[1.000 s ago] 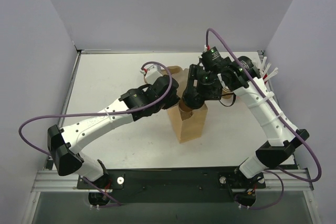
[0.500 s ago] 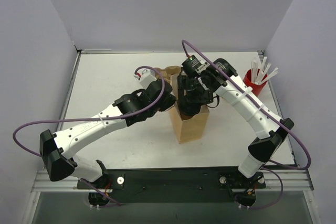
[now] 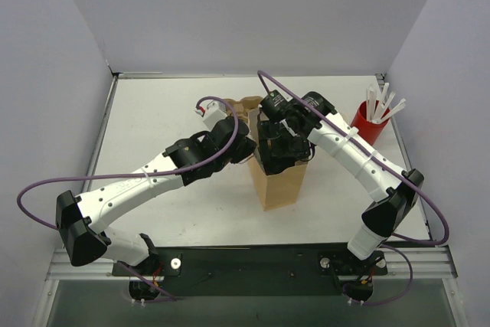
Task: Pack the takeout coffee
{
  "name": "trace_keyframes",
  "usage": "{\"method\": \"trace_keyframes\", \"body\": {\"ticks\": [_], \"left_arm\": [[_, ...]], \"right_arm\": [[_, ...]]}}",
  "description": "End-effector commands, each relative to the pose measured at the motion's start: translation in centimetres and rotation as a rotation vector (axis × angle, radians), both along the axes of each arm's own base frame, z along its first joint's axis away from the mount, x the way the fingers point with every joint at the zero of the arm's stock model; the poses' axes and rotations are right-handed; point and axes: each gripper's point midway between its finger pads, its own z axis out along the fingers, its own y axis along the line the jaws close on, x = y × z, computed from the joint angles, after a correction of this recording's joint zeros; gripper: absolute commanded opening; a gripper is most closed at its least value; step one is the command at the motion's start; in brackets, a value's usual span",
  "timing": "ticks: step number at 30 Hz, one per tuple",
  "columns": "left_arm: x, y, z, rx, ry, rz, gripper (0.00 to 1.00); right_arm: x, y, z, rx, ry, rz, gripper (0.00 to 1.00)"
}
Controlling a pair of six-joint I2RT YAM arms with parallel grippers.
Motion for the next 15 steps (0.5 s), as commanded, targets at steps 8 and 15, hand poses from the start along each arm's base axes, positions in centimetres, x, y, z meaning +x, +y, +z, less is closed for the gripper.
{"method": "trace_keyframes", "body": {"ticks": [8, 15], "left_arm": [[0.3, 0.2, 2.3, -0.045, -0.048, -0.027, 0.00], [0.4, 0.4, 1.9, -0.031, -0.039, -0.027, 0.00]], "right_arm": [[-0.6, -1.2, -2.4, -0.096, 0.038, 0.012, 0.46], [-1.2, -1.4, -3.4, -0.117, 0.055, 0.023, 0.45]]}}
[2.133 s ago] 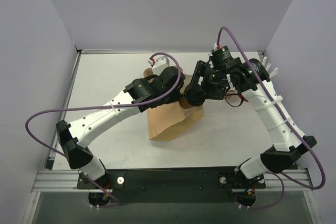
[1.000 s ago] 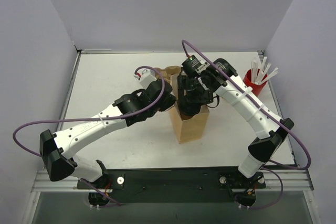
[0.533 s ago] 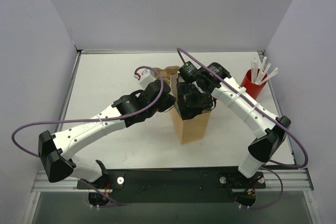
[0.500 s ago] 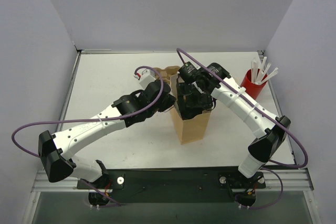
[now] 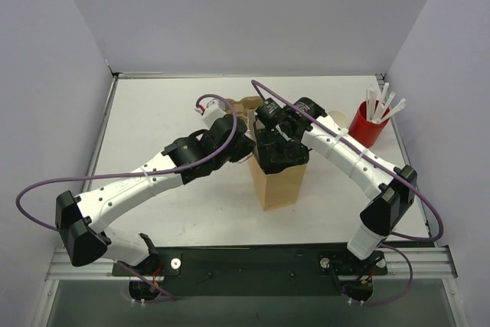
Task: Pack the takeout coffee
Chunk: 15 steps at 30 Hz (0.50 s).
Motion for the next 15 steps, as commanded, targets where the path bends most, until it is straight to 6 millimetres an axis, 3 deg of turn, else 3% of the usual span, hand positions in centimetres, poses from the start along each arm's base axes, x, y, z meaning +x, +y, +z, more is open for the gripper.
{"method": "trace_keyframes", "body": {"ticks": [1, 15], "left_arm": [[0.2, 0.4, 1.9, -0.040, -0.039, -0.005, 0.00], [0.5, 0.5, 1.9, -0.035, -0.042, -0.019, 0.00]], "right_arm": [[-0.6, -1.1, -0.6, -0.061, 0.004, 0.008, 0.45], [-1.1, -0.7, -2.0, -0.075, 0.047, 0.027, 0.44]]}}
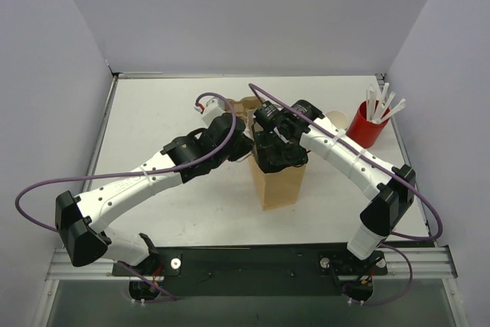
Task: Pack the takeout coffee
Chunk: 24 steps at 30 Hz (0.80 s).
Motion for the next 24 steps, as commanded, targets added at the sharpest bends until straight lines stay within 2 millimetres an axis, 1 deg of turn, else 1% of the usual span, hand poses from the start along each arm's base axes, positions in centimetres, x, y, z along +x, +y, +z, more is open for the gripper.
{"method": "trace_keyframes", "body": {"ticks": [1, 9, 18, 24], "left_arm": [[0.1, 0.1, 1.9, -0.042, -0.042, -0.015, 0.00], [-0.2, -0.2, 1.8, -0.023, -0.048, -0.059, 0.00], [-0.3, -0.3, 1.8, -0.014, -0.050, -0.072, 0.00], [-0.3, -0.3, 1.5, -0.011, -0.045, -0.071, 0.00]], "right_arm": [[-0.9, -0.6, -1.2, -0.054, 0.046, 0.015, 0.44], [-0.6, -0.4, -1.9, -0.064, 0.066, 0.015, 0.44], [-1.5, -1.0, -3.1, -0.089, 0.100, 0.004, 0.43], [-1.6, -1.1, -3.5, -0.089, 0.105, -0.005, 0.43]]}}
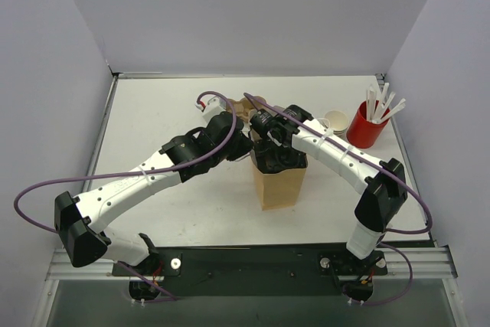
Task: Pack the takeout coffee
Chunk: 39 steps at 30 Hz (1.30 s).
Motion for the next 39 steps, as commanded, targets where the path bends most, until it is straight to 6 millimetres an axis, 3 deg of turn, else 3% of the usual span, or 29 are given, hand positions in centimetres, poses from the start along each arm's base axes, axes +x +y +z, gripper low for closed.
{"method": "trace_keyframes", "body": {"ticks": [1, 21, 39], "left_arm": [[-0.2, -0.3, 1.5, -0.041, -0.036, -0.022, 0.00], [-0.5, -1.0, 1.5, -0.023, -0.042, -0.081, 0.00], [-0.8, -1.3, 1.4, -0.023, -0.036, -0.103, 0.00]], "right_arm": [[-0.9, -0.5, -0.2, -0.019, 0.024, 0.001, 0.43], [-0.9, -0.9, -1.7, -0.044, 0.057, -0.008, 0.43], [0.4, -1.1, -2.8, -0.036, 0.010, -0.040, 0.43]]}}
